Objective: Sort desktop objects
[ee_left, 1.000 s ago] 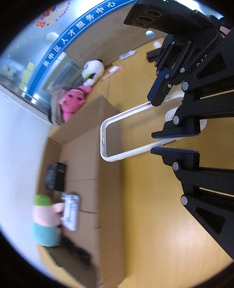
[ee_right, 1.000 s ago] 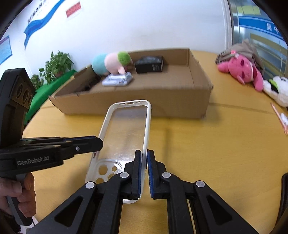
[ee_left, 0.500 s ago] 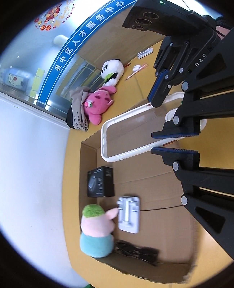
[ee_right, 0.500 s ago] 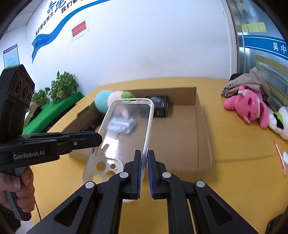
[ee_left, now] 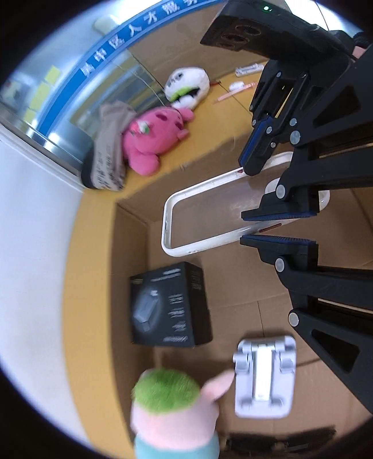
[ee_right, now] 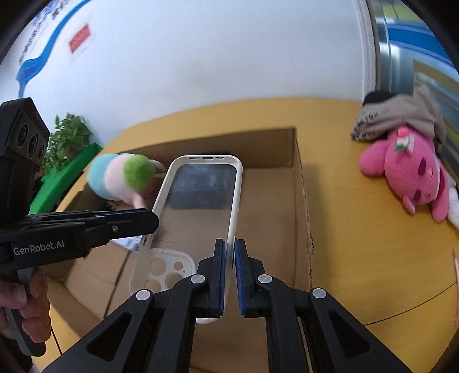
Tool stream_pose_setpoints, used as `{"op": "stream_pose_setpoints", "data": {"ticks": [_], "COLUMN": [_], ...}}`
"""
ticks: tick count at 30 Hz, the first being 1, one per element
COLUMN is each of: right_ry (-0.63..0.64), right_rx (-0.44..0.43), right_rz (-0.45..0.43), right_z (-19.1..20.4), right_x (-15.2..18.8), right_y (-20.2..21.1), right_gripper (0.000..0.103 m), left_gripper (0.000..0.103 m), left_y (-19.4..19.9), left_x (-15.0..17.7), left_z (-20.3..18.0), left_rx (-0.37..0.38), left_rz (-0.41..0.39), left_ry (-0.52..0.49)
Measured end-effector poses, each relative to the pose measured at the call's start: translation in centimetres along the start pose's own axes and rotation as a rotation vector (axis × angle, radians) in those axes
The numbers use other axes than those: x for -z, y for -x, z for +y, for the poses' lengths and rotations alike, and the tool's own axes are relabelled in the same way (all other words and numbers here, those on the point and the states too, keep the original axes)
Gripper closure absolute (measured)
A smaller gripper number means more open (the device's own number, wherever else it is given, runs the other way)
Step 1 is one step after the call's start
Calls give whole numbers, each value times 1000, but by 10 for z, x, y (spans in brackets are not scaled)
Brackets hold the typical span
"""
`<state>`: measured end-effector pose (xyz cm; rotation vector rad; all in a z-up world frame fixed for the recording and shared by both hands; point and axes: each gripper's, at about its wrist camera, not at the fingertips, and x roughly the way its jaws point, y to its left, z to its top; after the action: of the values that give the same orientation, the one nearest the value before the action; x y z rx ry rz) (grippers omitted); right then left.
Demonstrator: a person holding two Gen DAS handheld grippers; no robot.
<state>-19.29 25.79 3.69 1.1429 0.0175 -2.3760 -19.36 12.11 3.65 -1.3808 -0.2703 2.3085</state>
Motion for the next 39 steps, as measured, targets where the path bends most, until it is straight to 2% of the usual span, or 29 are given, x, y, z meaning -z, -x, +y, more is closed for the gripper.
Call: {"op": "stream_pose_setpoints", "data": {"ticks": [2,3,6,10,12,13,15,16,17,19,21,23,26,28,31,33,37,39], "right_ry": [-4,27,49,74,71,60,56,65,75,101,127,137,156,164,153,134,136,157], "right_rx": [21,61,88,117,132,126,125,129,114,111,91,60,31,19,15,54,112,96], "right_rz": [46,43,72,75,66,63,44,20,-11,-73,-147,-219,-312,-323,-300,-309,-285,-328], "right_z": [-5,-3,-1,1,1,0,1,3,7,19,35,52,81,98,109,110,102,99], "right_x": [2,3,2,6,8,10,11,11,12,17,27,44,78,100,114,119,122,125], "right_y": [-16,-19,-22,-22,-20,-17,-9,-2,8,30,56,78,95,89,73,62,40,41], "right_gripper": [97,97,97,96,95,90,64,47,37,23,14,1,0,0,0,0,0,0], "left_gripper": [95,95,94,93,91,89,72,60,55,36,26,23,21,21,21,21,19,18], "left_y": [-18,-27,-40,-36,-26,-17,8,19,41,76,115,140,162,159,145,129,121,119], "left_x": [1,4,12,17,17,19,22,24,31,47,72,95,138,156,175,184,200,201], "left_z": [6,9,13,9,8,7,7,7,7,6,8,12,28,40,62,77,71,75], "left_rx": [3,4,17,9,-30,-43,-71,-85,-116,-169,-245,-311,-414,-442,-453,-453,-512,-480], "left_rz": [44,66,109,111,84,60,-7,-42,-109,-218,-341,-417,-481,-467,-447,-435,-521,-536], "left_ry": [16,27,41,38,25,14,-2,-9,-26,-58,-86,-96,-89,-65,-5,17,-70,-46]}}
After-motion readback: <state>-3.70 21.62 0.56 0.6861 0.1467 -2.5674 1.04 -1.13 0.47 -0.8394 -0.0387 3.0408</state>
